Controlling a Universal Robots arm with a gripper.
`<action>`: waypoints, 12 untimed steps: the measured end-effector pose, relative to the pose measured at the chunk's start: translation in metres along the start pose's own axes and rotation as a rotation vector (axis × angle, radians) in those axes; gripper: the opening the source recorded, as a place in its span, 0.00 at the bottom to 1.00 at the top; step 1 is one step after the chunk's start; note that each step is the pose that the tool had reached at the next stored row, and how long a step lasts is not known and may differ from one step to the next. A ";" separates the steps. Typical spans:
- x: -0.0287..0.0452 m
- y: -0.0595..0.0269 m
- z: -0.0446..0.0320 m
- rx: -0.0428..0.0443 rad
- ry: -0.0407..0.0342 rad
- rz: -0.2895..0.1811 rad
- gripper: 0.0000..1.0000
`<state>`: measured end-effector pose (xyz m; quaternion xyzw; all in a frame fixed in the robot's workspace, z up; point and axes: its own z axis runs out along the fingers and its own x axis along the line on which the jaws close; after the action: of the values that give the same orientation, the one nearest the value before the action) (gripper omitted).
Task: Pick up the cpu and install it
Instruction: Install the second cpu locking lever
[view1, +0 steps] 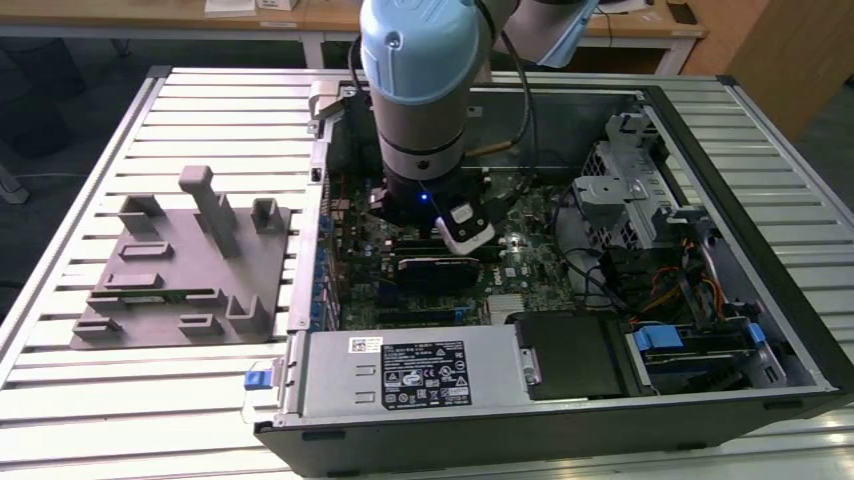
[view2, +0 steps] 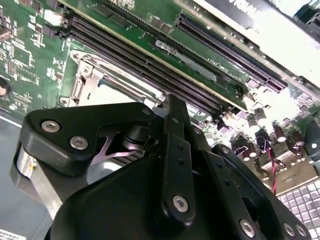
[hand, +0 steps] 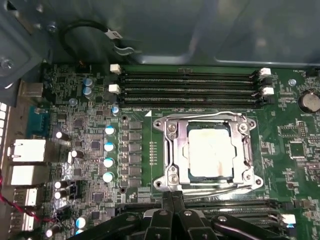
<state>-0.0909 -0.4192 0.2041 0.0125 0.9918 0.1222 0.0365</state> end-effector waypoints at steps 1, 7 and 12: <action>0.0005 -0.0002 0.0008 -0.0049 0.0001 0.000 0.11; 0.0047 -0.0015 0.0056 -0.0239 0.0003 0.002 0.11; 0.0068 -0.0023 0.0082 -0.0428 0.0006 0.003 0.11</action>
<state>-0.0971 -0.4192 0.1952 0.0134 0.9889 0.1435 0.0363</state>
